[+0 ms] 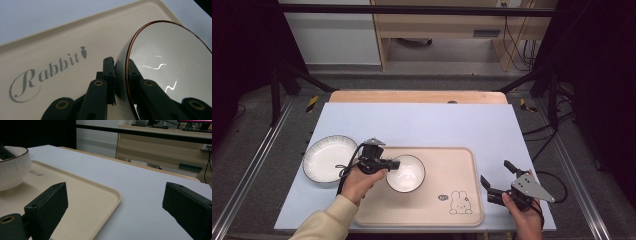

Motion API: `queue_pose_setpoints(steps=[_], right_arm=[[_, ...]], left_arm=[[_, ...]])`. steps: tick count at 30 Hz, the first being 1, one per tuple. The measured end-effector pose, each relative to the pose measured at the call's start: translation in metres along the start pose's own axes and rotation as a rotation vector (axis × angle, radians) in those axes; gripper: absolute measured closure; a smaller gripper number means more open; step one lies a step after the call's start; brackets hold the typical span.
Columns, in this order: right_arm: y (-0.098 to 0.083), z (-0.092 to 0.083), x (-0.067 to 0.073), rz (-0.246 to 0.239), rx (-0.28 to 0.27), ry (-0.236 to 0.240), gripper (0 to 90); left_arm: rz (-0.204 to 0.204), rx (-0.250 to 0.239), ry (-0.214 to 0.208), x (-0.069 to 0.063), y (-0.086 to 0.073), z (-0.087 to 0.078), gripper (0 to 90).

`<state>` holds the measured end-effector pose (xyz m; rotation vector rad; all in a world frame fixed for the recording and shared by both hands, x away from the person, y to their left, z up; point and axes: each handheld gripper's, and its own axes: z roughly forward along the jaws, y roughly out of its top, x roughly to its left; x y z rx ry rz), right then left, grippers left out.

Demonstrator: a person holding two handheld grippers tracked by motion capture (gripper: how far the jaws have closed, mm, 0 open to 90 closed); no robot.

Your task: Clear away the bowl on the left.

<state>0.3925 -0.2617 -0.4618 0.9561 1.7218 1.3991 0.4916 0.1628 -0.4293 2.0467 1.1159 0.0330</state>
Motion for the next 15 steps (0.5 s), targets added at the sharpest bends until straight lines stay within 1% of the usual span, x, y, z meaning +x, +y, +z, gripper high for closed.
queue_pose_setpoints(steps=[3,6,15], right_arm=[[0.0,0.0,0.0001,0.0,0.001,0.0,6.2],[-0.0002,0.0001,-0.0001,-0.002,0.001,0.0,6.2],[-0.0003,0.0003,0.0001,-0.002,0.002,0.0,6.2]], left_arm=[[0.007,0.006,0.002,-0.0011,-0.0002,0.0007,82.0],[0.004,0.009,-0.008,-0.0019,-0.001,0.0021,82.0],[0.007,0.024,-0.016,-0.0036,-0.0045,0.0066,82.0]])
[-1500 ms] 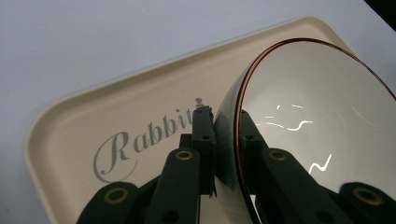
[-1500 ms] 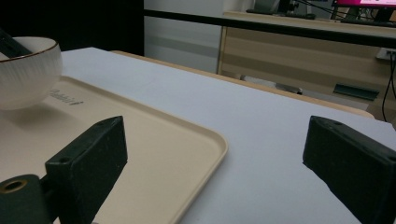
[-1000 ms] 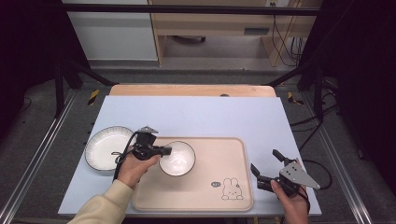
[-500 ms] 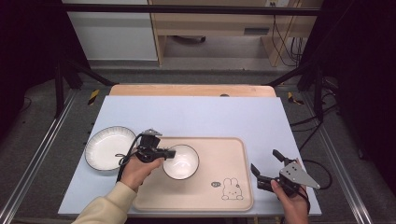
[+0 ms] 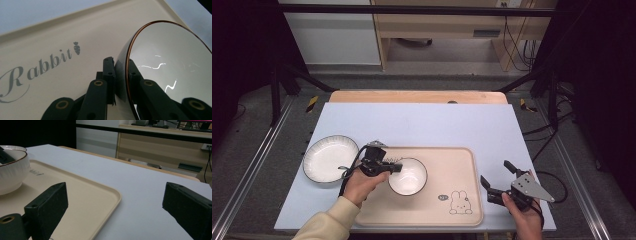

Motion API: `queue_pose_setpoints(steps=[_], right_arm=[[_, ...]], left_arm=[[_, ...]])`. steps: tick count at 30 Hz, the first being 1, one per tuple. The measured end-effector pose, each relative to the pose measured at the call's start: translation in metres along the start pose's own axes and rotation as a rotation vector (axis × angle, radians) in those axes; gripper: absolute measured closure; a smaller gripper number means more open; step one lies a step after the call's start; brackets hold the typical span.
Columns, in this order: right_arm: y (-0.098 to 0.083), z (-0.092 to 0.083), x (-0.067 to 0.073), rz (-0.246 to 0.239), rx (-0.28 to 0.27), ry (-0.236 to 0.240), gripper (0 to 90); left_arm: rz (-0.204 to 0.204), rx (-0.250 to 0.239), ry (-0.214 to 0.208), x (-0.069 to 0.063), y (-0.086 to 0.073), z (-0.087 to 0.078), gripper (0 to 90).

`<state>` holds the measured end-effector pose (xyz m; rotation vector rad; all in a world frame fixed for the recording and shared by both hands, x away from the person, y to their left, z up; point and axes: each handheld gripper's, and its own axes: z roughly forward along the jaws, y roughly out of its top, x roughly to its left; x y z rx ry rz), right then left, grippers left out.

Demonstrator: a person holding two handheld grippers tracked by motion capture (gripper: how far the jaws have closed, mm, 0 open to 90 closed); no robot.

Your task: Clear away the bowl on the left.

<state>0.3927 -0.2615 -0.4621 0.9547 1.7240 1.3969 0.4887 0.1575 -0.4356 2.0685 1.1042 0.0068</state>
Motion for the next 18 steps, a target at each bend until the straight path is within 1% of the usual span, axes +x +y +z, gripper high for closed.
queue_pose_setpoints(steps=[4,18], right_arm=[[0.0001,0.0003,0.0003,0.0,0.0,0.001,6.2],[0.0,0.0008,0.0012,-0.001,0.005,0.005,6.2]], left_arm=[[-0.007,0.003,-0.001,0.0004,-0.0018,0.0019,82.0],[-0.008,0.017,-0.008,0.0015,-0.0043,0.006,81.9]])
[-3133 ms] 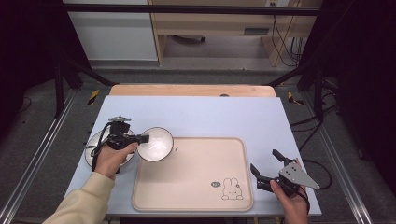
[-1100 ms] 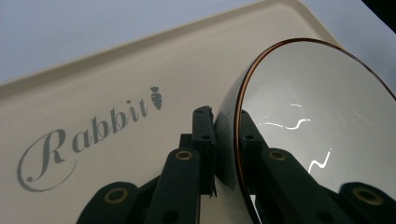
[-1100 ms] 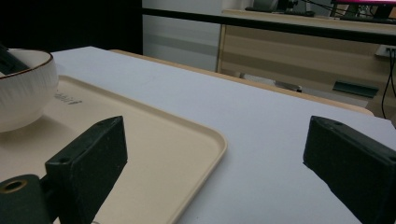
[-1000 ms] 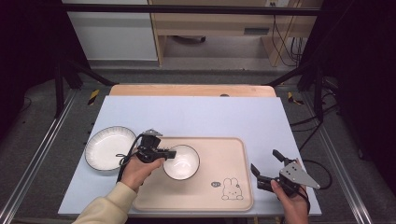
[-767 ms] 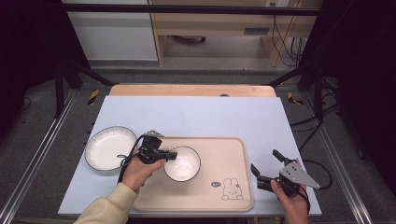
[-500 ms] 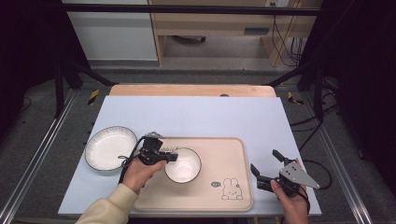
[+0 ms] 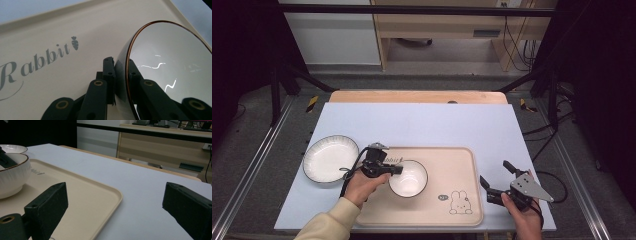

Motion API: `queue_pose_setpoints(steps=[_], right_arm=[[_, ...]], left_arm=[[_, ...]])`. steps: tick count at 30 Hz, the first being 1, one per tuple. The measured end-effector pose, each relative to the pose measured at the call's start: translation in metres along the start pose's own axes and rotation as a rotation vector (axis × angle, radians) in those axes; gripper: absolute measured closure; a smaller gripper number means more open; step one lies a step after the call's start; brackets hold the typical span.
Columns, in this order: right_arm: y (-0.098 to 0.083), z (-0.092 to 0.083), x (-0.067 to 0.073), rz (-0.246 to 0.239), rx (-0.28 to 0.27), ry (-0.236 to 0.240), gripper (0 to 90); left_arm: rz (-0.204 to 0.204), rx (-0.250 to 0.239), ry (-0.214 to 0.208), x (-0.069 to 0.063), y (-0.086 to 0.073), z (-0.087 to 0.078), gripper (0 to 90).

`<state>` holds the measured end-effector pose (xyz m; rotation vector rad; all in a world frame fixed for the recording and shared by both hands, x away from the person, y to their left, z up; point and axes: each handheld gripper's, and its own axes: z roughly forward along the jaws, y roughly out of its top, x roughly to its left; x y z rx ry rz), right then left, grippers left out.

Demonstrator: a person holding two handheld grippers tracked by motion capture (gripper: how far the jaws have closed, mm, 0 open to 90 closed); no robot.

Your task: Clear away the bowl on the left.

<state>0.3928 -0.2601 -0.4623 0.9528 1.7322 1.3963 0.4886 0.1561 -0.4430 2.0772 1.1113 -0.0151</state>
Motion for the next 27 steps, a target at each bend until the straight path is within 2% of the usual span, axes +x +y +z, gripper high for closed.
queue_pose_setpoints(steps=[17,27], right_arm=[[-0.0001,0.0002,0.0001,0.0,0.001,0.001,6.2],[-0.0002,0.0002,0.0,0.0,0.002,0.002,6.2]], left_arm=[[-0.008,0.014,0.001,0.0014,-0.0033,0.0034,81.9],[-0.026,0.018,-0.002,0.0025,-0.0029,0.0042,81.4]])
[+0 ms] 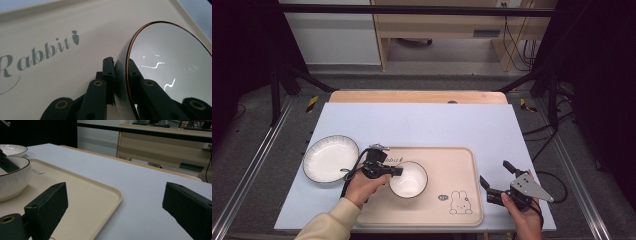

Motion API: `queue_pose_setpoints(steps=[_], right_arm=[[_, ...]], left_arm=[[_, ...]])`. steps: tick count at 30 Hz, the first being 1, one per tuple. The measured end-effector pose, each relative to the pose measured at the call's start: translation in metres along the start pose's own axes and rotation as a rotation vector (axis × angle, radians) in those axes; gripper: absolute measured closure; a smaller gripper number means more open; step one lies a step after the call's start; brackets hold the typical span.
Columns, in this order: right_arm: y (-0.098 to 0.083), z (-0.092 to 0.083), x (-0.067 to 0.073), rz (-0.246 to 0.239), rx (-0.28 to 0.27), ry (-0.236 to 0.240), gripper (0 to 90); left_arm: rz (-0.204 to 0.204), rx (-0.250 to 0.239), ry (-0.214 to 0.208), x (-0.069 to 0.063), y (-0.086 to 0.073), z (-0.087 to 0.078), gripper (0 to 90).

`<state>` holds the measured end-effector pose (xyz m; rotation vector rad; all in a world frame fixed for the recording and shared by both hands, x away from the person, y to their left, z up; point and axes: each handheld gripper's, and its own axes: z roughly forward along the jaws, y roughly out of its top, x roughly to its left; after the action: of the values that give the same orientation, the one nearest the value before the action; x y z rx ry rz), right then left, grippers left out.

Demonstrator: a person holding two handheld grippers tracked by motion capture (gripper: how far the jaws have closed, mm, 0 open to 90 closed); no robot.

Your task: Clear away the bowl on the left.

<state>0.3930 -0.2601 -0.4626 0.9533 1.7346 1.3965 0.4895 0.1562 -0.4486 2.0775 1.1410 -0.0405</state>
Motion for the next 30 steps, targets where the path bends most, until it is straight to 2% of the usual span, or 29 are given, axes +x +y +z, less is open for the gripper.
queue_pose_setpoints(steps=[30], right_arm=[[0.0,0.0,0.0,0.001,0.001,0.002,6.3]], left_arm=[[-0.001,-0.016,0.004,-0.0012,-0.0017,-0.0008,79.6]])
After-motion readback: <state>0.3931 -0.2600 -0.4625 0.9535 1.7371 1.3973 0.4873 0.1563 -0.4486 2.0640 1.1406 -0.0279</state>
